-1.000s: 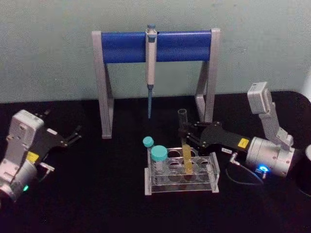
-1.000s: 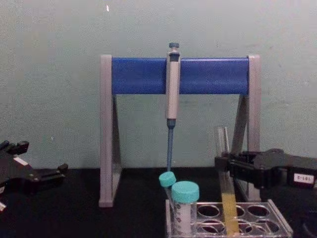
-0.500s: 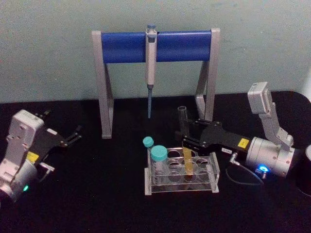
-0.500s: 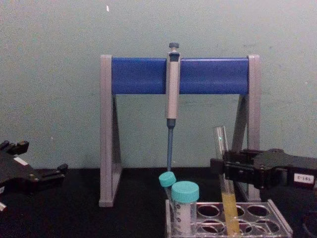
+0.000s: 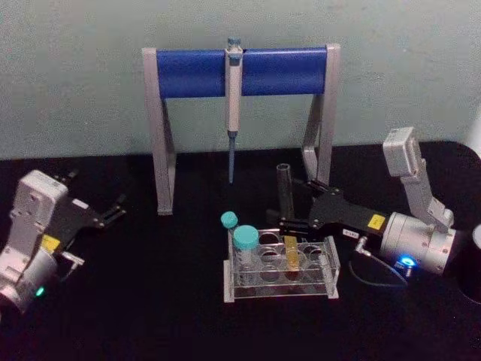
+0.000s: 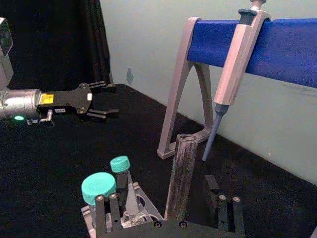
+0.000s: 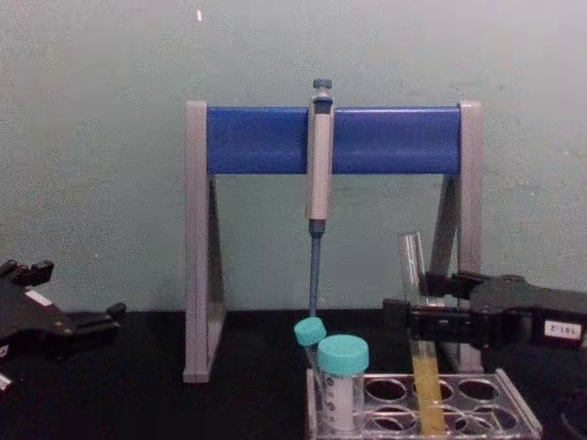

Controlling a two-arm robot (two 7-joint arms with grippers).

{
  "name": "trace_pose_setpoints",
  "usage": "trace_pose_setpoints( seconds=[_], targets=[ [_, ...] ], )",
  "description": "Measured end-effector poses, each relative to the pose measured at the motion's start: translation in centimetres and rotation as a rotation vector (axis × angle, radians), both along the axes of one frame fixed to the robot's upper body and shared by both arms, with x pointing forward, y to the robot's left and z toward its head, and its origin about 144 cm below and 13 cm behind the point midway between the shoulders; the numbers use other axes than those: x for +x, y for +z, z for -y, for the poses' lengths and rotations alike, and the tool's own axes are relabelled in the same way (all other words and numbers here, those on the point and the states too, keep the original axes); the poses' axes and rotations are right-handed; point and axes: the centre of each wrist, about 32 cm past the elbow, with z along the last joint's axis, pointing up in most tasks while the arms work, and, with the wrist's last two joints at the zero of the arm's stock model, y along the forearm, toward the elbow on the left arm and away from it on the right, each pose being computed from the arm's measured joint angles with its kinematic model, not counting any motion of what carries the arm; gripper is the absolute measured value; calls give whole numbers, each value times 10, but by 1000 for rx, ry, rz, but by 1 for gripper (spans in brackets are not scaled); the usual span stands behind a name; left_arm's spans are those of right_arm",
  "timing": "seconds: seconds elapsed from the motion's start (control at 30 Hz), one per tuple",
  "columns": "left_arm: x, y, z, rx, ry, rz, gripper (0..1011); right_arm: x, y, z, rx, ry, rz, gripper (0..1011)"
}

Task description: Pick up the test tube from the test tube rack, shake it, then place it back into the test tube rack.

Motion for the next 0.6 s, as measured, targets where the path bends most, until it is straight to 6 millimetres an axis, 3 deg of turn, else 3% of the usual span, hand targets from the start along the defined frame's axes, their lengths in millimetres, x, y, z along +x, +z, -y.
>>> trace_pose_setpoints(
  seconds=[0.07, 0.43, 0.6],
  targets=[
    [0, 0, 0, 0, 0, 0, 1001, 0, 0, 0, 0, 0, 0, 1000],
    [0, 0, 0, 0, 0, 0, 1001, -4, 4, 2, 6, -20, 25, 1000],
    [0, 0, 0, 0, 0, 0, 1001, -17, 14, 9, 32, -87, 91, 1000]
  ],
)
